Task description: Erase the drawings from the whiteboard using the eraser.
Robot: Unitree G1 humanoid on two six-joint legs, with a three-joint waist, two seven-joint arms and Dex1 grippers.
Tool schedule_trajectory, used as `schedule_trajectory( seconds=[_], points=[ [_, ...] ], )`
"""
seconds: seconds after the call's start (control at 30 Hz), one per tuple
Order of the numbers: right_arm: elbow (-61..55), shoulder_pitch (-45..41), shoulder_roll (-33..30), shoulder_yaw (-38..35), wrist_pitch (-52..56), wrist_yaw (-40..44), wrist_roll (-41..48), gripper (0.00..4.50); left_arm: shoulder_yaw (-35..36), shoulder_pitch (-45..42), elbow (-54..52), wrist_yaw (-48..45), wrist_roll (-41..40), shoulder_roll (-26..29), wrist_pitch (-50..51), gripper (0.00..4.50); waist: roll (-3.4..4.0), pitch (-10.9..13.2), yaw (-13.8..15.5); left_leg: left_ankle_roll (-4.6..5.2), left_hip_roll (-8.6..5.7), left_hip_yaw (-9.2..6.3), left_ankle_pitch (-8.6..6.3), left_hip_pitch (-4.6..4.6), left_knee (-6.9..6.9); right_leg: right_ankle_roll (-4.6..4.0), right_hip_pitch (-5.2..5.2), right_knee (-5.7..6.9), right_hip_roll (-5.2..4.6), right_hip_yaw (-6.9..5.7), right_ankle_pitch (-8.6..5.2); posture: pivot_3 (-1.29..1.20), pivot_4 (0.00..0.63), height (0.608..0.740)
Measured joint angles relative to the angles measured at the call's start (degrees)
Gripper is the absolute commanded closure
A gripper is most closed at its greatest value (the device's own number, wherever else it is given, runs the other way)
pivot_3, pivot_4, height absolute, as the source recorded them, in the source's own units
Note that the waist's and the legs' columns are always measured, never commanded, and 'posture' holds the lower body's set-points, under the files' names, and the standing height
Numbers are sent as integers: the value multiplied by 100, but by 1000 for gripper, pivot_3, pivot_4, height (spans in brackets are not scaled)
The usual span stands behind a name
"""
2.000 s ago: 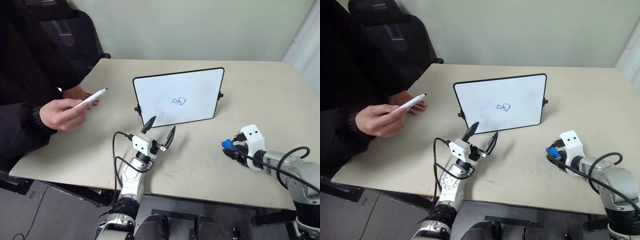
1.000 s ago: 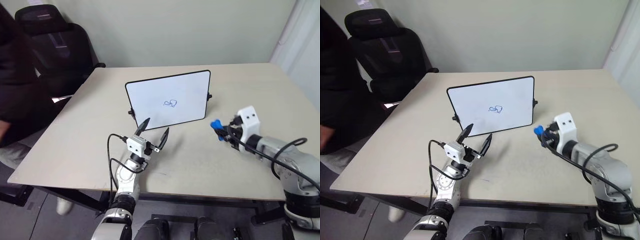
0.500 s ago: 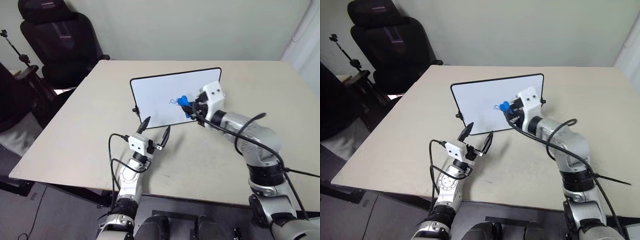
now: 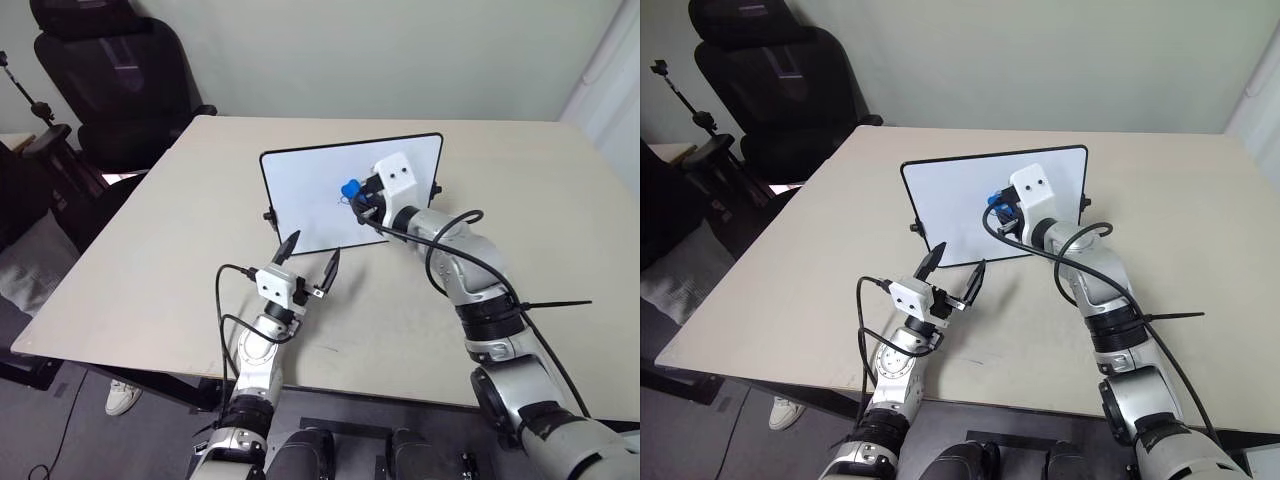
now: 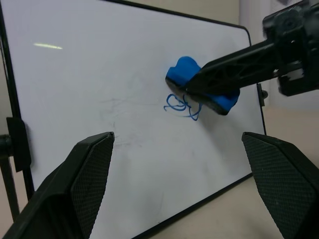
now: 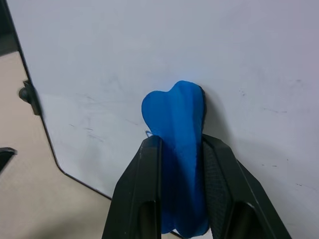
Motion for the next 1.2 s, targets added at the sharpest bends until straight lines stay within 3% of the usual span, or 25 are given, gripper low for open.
schedule_trajectory(
  seconds=[0.63,0.9,1.2],
  points=[
    [378,277,51,81,-46,242,-399,3438,35,298,-149,2,-65,78,-350,0,9,-5,-102,-11,8,1,2,8,-2,-1,-5,2,8,0,-8,0,150,740],
    [78,-415,105,-374,-101,238,-344,3438,240,-250,992,-151,-201,124,-743,0,31,-16,-106,-39,14,1,-17,78,-47,-1,40,6,7,3,-1,0,150,740],
    [249,-163,192,-118,-80,256,-457,3438,446,-430,1617,-429,-360,165,-1166,0,91,-57,-122,-47,15,1,-22,109,-101,-9,48,7,8,4,0,0,150,740]
  ],
)
